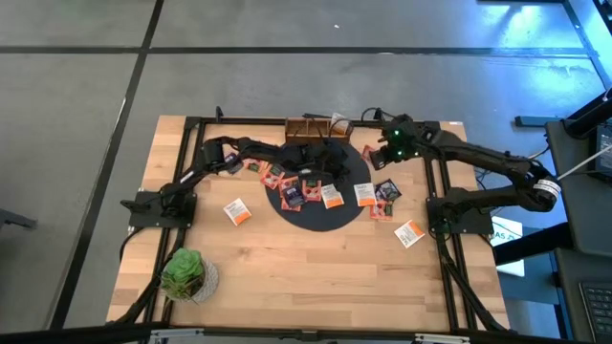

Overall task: Pick & Place Tea
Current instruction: Put the orange tea bag into the middle section of the wooden organizer

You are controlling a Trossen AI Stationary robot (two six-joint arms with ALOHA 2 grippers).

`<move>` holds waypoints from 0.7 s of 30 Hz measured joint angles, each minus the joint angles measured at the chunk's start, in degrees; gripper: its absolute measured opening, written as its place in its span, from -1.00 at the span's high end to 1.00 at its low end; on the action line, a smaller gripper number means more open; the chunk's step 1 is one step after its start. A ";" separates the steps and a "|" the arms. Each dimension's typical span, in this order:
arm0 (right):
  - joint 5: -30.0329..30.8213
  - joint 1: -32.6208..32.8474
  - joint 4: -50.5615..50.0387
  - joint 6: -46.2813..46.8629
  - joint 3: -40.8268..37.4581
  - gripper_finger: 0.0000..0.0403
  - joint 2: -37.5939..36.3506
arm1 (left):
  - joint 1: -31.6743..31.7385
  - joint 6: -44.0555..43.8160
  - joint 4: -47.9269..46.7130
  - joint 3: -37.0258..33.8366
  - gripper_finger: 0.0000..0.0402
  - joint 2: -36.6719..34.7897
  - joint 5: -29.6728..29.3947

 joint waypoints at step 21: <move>-1.47 19.28 -7.62 -8.05 12.20 0.97 -1.68 | 0.38 17.11 -26.81 0.35 0.94 -25.79 10.01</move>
